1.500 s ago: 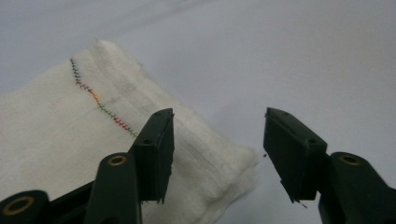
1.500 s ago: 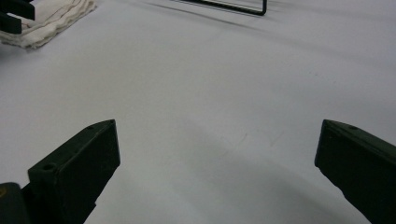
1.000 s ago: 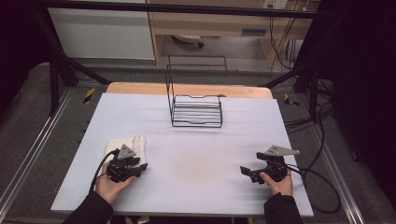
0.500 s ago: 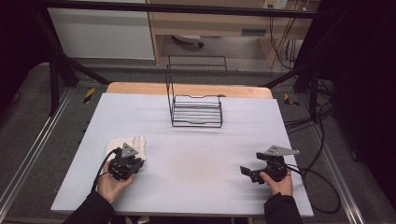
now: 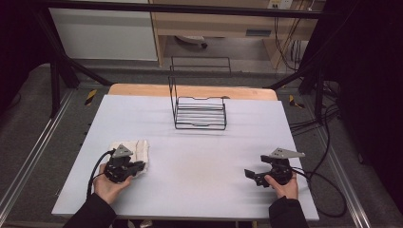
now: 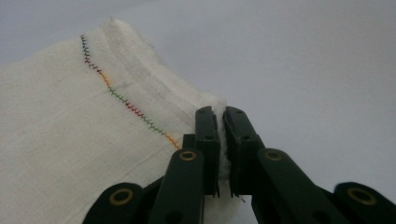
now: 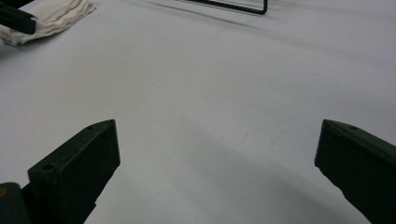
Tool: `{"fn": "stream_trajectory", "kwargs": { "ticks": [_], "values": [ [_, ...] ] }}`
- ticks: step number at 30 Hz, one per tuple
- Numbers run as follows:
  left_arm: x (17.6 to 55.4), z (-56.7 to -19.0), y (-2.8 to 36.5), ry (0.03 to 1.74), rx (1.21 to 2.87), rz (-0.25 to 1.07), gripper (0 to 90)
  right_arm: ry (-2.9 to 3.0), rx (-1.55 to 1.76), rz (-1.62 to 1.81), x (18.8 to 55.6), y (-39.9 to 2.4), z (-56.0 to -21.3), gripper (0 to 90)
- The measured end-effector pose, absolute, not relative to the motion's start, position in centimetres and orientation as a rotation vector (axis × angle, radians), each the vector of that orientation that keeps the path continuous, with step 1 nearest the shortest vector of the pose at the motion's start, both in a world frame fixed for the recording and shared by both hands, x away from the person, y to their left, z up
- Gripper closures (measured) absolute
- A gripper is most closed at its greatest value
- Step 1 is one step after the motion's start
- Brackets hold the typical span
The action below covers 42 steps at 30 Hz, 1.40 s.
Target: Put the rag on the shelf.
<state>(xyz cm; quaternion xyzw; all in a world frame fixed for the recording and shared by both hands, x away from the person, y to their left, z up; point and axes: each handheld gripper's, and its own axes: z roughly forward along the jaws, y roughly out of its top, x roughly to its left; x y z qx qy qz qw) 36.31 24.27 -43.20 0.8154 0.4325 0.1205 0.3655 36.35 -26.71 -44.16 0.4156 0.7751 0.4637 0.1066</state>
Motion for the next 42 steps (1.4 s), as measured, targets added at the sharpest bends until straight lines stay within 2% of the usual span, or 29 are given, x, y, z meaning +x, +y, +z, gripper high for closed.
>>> {"fn": "stream_trajectory", "kwargs": {
  "ticks": [7,14,16,17,18,22,23,25,27,34,35,42],
  "values": [
    [35.2,-43.3,22.9,1.041,2.132,0.262,84.3,2.284,1.226,1.366,36.4,-26.6,-44.2,0.6],
    [35.1,-43.0,22.8,1.015,2.133,0.295,80.9,2.287,1.217,1.359,36.4,-26.3,-44.1,0.7],
    [35.1,-42.5,23.3,0.998,2.109,0.31,76.2,2.282,1.222,1.362,36.5,-25.8,-44.1,0.7],
    [35.1,-42.2,23.5,0.991,2.093,0.323,66.9,2.287,1.206,1.359,36.6,-25.2,-44.0,0.7],
    [35.1,-42.0,23.8,0.995,2.082,0.329,66.9,2.287,1.206,1.359,36.6,-25.2,-44.0,0.7],
    [35.6,-41.4,25.6,1.017,2.025,0.363,54.4,2.295,1.201,1.354,36.9,-23.7,-43.7,0.6],
    [35.8,-41.3,26.1,1.025,2.02,0.372,48.6,2.293,1.205,1.356,37.1,-22.7,-43.5,0.6],
    [36.1,-41.2,27.1,1.038,2.003,0.382,45.5,2.3,1.194,1.353,37.3,-22.3,-43.4,0.6],
    [36.4,-41.1,28.1,1.055,1.986,0.393,36.8,2.311,1.191,1.343,37.8,-20.5,-43.2,0.6],
    [37.1,-41.3,30.2,1.084,1.962,0.412,26.0,2.341,1.153,1.336,38.9,-16.3,-42.7,0.9],
    [37.2,-41.3,30.4,1.088,1.957,0.405,22.3,2.341,1.141,1.349,39.3,-14.9,-42.5,1.1],
    [37.6,-41.5,31.5,1.101,1.948,0.375,16.7,2.378,1.1,1.346,40.6,-10.3,-42.0,1.8]
  ]
}}
